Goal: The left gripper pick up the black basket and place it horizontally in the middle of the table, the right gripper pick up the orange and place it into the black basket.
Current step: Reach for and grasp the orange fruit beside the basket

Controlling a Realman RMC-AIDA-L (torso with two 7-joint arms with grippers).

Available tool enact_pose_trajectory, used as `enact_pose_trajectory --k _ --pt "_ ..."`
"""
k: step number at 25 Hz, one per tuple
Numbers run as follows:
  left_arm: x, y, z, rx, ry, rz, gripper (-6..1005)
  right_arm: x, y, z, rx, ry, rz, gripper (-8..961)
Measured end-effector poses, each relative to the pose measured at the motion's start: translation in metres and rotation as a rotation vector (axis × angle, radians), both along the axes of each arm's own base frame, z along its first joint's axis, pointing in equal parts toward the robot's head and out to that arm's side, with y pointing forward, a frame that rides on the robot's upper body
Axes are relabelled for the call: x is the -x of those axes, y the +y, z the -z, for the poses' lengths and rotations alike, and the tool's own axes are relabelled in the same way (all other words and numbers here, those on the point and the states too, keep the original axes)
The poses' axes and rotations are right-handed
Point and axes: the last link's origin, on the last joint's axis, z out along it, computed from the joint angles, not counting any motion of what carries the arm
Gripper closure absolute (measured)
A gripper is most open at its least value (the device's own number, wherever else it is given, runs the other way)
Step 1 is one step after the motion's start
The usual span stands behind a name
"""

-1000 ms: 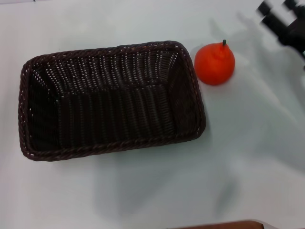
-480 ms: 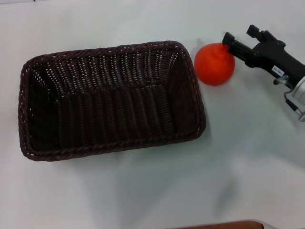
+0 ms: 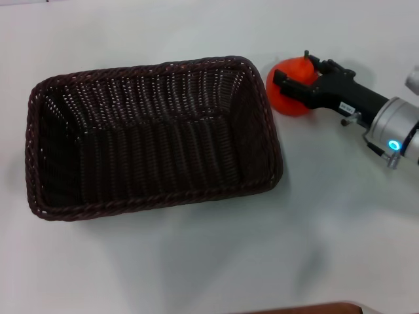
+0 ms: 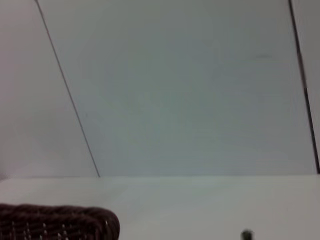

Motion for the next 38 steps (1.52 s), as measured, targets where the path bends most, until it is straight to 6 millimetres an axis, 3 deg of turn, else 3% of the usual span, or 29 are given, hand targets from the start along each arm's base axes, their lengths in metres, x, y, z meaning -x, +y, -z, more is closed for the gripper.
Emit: enact_pose_trajectory --k 4,12,17,29,38 --pt "0.002 -0.001 0.003 0.000 -0.032 0.020 323 -0.001 0.002 0.002 0.009 0.005 0.023 43" --pt "0.011 -0.004 0.009 -0.018 -0.107 0.043 325 0.003 0.000 -0.005 -0.023 0.060 0.003 235" --pt "0.018 -0.009 0.014 -0.020 -0.138 0.063 324 0.004 0.001 -0.009 -0.037 0.084 0.003 489" --pt "0.037 -0.021 0.020 -0.017 -0.241 0.032 324 0.006 0.001 -0.012 -0.037 0.092 -0.012 913" --pt "0.037 -0.020 0.025 -0.003 -0.260 0.039 325 0.018 0.001 -0.036 -0.080 0.175 -0.107 912"
